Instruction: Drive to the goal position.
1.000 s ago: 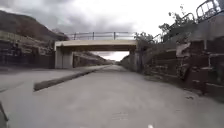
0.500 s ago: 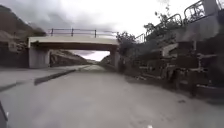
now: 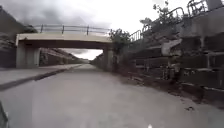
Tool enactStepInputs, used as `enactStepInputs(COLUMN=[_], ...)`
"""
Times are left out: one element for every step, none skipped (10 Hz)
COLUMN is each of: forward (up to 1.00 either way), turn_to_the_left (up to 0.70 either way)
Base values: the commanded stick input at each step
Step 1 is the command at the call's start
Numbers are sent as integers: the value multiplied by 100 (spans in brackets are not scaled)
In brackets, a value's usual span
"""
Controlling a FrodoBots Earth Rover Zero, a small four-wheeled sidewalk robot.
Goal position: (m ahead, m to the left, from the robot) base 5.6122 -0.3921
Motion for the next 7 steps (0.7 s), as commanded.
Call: enactStepInputs(forward=[70, 70, 70, 70, 70, 70, 70], turn_to_the_left=[0, 0, 0, 27, 27, 27, 27])
